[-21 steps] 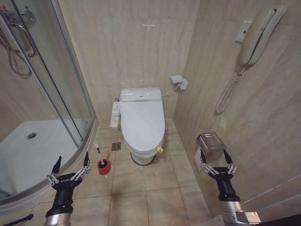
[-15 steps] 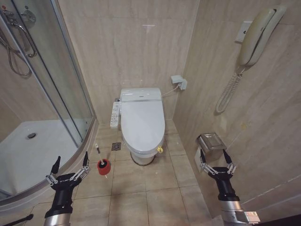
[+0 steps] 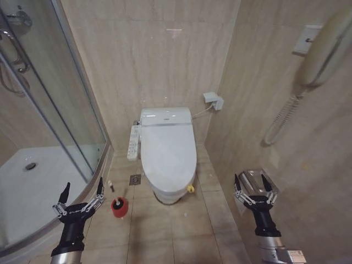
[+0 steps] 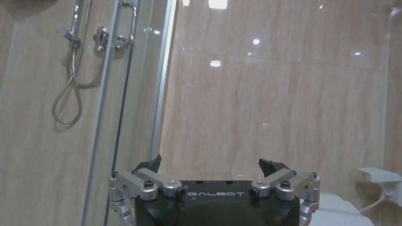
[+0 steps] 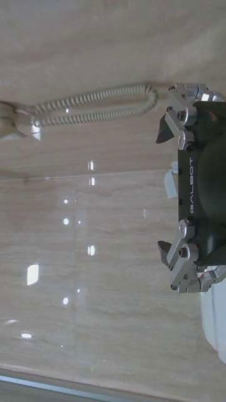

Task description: Open the toilet lid, clean the toilet bowl with a toilet brush, close the toilet lid, and flush.

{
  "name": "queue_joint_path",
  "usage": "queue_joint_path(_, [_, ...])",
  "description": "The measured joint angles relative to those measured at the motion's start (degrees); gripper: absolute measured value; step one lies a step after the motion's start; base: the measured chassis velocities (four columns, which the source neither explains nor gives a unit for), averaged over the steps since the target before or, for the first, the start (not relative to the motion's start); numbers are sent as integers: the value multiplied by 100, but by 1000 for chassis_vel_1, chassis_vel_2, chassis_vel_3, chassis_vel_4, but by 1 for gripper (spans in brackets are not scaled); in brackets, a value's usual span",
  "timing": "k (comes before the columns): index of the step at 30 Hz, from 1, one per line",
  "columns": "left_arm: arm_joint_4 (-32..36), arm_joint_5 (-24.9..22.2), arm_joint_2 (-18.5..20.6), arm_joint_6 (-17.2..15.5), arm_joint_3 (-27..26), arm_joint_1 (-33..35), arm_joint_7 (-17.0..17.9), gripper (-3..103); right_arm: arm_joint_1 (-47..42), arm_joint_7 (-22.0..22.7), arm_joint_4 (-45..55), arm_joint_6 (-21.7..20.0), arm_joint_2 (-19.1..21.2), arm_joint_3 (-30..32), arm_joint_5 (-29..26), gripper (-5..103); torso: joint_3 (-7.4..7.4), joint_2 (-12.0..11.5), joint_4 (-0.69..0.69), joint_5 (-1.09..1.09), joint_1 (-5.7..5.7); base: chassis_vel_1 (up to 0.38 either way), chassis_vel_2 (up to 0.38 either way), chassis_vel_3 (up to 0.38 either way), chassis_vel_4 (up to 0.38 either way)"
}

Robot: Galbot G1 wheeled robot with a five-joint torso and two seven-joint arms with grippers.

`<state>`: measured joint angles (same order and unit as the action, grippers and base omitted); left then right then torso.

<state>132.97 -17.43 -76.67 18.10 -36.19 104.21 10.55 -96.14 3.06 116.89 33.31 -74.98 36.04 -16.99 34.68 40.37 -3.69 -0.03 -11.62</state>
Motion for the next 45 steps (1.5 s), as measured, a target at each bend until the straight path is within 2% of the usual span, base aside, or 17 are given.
queue_joint_path(3, [-15, 1, -1, 5, 0, -2, 0, 100, -5, -3, 3, 28, -2, 1, 12, 100, 1, -1, 5, 6, -1, -256, 258, 260, -252])
queue_joint_path(4, [-28, 1, -3, 8, 5, -7, 0, 100, -9, -2, 4, 45, -4, 2, 23, 100, 0, 0, -1, 0, 0, -285, 293, 270, -305])
queue_joint_path(5, [-28, 1, -3, 8, 5, -7, 0, 100, -9, -2, 4, 45, -4, 2, 23, 100, 0, 0, -1, 0, 0, -285, 293, 270, -305])
queue_joint_path(6, [-42, 2, -8, 13, 6, -11, 0, 100, -7, -3, 4, 74, -4, 2, 35, 100, 0, 0, 4, 4, 0, -333, 294, 302, -305])
queue_joint_path(8, [-57, 3, -12, 16, 13, -17, -1, 100, -6, -4, 4, 114, -3, -1, 40, 100, 0, 0, 1, 6, 0, -333, 294, 341, -280])
queue_joint_path(9, [-74, 4, -16, 19, 21, -22, -1, 100, -1, -15, 3, 175, -2, -4, 41, 100, 1, 0, 5, 3, -1, -351, 307, 341, -350])
queue_joint_path(10, [-94, 7, -20, 26, 32, -31, -1, 100, -7, -30, 3, 219, -3, -4, 52, 100, 1, -1, 0, 1, -1, -318, 349, 356, -350])
queue_joint_path(11, [-113, 12, -28, 34, 42, -35, -3, 100, -16, -37, 8, 248, -6, -3, 71, 100, 1, -1, 4, 5, -2, -318, 349, 331, -349])
queue_joint_path(13, [-136, 23, -35, 46, 54, -41, -3, 100, -37, -42, 18, 275, -7, -3, 95, 100, 2, -2, 4, 5, -4, -306, 321, 331, -322])
queue_joint_path(14, [-155, 30, -41, 54, 65, -48, -5, 100, -80, -43, 46, 312, -8, -9, 107, 100, 3, -3, -1, 1, -7, -201, 245, 246, -295])
queue_joint_path(17, [-173, 38, -55, 66, 77, -57, -5, 100, -191, -50, 115, 380, -8, -53, 169, 100, 3, -3, 6, 6, -7, -183, 229, 43, -133])
queue_joint_path(25, [-355, 41, -2, 84, 96, -174, -6, 100, -584, -10, 278, 559, 6, -288, 577, 100, -2, 1, 0, 3, 4, 0, -18, -23, 37])
queue_joint_path(30, [-686, -1, 57, 128, 175, -374, -4, 100, -652, 14, 126, 561, -199, -390, 694, 100, -2, 2, 1, 3, 5, 39, -46, -53, 38])
queue_joint_path(31, [-769, -12, 72, 144, 196, -424, -3, 100, -667, 19, 71, 558, -275, -415, 710, 100, -1, 2, 4, 3, 4, 0, 0, 0, 0])
queue_joint_path(39, [-1300, -99, 218, 168, 332, -827, -9, 100, -693, 34, -521, 509, -579, -567, 799, 100, 1, -1, 1, 3, -2, -9, 11, 4, -9])
queue_joint_path(42, [-1449, -117, 271, 163, 370, -927, -13, 100, -699, -16, -829, 616, -484, -639, 871, 100, 1, 0, 3, 3, -1, 0, 0, 0, 0])
queue_joint_path(45, [-1700, -143, 322, 163, 438, -1116, -17, 100, -804, -95, -1371, 943, -123, -736, 1192, 100, 1, 0, 3, 4, 0, 0, 0, 0, 0])
